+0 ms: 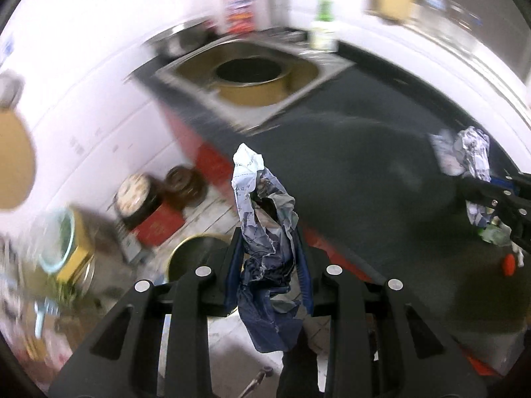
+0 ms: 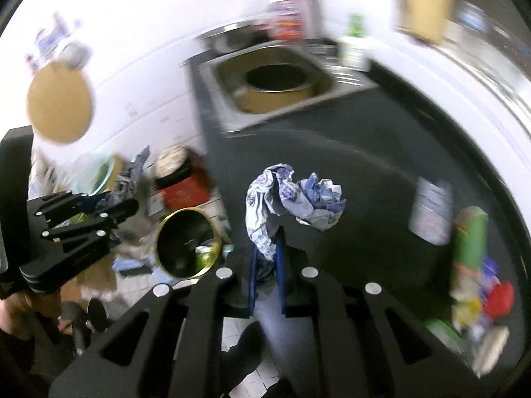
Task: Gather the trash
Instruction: 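Carry both cloths down to the black bin and release them inside, then move both tools back up over the countertop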
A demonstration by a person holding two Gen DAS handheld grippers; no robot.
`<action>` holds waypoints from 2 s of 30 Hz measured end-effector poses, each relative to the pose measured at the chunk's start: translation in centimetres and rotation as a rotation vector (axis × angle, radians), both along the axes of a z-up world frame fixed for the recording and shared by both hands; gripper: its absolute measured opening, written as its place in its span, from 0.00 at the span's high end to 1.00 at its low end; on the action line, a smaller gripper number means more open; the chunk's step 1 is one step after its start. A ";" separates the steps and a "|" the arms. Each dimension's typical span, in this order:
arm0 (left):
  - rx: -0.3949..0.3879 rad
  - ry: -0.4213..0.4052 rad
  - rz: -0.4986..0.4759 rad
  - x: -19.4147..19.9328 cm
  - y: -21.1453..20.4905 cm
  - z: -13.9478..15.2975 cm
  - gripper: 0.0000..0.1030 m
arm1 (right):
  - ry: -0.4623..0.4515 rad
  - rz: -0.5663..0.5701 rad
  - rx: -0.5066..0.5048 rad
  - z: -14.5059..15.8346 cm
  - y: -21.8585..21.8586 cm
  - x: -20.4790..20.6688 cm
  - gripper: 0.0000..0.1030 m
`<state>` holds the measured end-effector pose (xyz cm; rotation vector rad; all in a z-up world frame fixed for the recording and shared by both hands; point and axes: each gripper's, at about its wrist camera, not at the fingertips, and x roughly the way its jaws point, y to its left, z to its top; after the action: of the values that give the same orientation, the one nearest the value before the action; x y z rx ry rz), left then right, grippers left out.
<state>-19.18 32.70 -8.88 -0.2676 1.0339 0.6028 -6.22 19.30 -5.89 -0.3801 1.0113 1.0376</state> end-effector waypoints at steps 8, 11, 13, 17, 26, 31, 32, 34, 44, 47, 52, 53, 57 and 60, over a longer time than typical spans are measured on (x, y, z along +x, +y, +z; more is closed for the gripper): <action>-0.060 0.042 0.193 -8.7 6.6 -3.1 0.72 | 0.078 0.262 -0.017 -3.1 12.7 -7.8 0.90; -0.097 0.045 0.244 -11.0 8.4 -4.8 0.72 | 0.109 0.321 -0.036 -4.6 16.2 -10.1 0.90; -0.116 0.043 0.265 -12.0 9.5 -5.8 0.72 | 0.133 0.346 -0.047 -5.6 18.3 -11.2 0.90; -0.154 0.023 0.282 -13.1 11.2 -8.0 0.72 | 0.153 0.374 -0.081 -7.5 21.6 -12.7 0.90; -0.203 0.008 0.281 -13.7 14.6 -12.2 0.71 | 0.173 0.389 -0.148 -11.9 25.4 -13.7 0.90; -0.210 0.007 0.303 -13.9 15.4 -13.7 0.42 | 0.188 0.386 -0.158 -13.1 27.1 -13.5 0.83; -0.206 0.006 0.306 -14.0 15.6 -13.9 0.40 | 0.188 0.388 -0.159 -13.2 27.3 -13.5 0.63; -0.196 0.010 0.309 -14.1 15.7 -14.2 0.32 | 0.178 0.383 -0.143 -12.9 27.2 -13.4 0.29; -0.180 -0.006 0.282 -13.4 15.7 -13.5 0.31 | 0.168 0.369 -0.127 -12.2 26.7 -12.9 0.28; -0.174 -0.011 0.272 -13.0 15.6 -13.1 0.31 | 0.167 0.356 -0.121 -12.0 26.4 -12.4 0.28; -0.156 -0.011 0.255 -12.4 15.2 -12.3 0.31 | 0.160 0.336 -0.108 -11.3 25.5 -11.6 0.28; -0.152 -0.011 0.252 -12.3 15.1 -12.2 0.31 | 0.157 0.333 -0.105 -11.1 25.3 -11.5 0.28; -0.129 -0.005 0.233 -11.7 14.6 -11.0 0.31 | 0.140 0.298 -0.079 -9.4 23.3 -10.2 0.28; -0.101 0.014 0.205 -10.3 13.5 -9.3 0.31 | 0.127 0.249 -0.046 -7.5 21.0 -8.6 0.28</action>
<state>-29.53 46.24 -18.15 -0.4627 1.0592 0.7384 -14.83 40.28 -13.39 -0.4915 1.1223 1.2763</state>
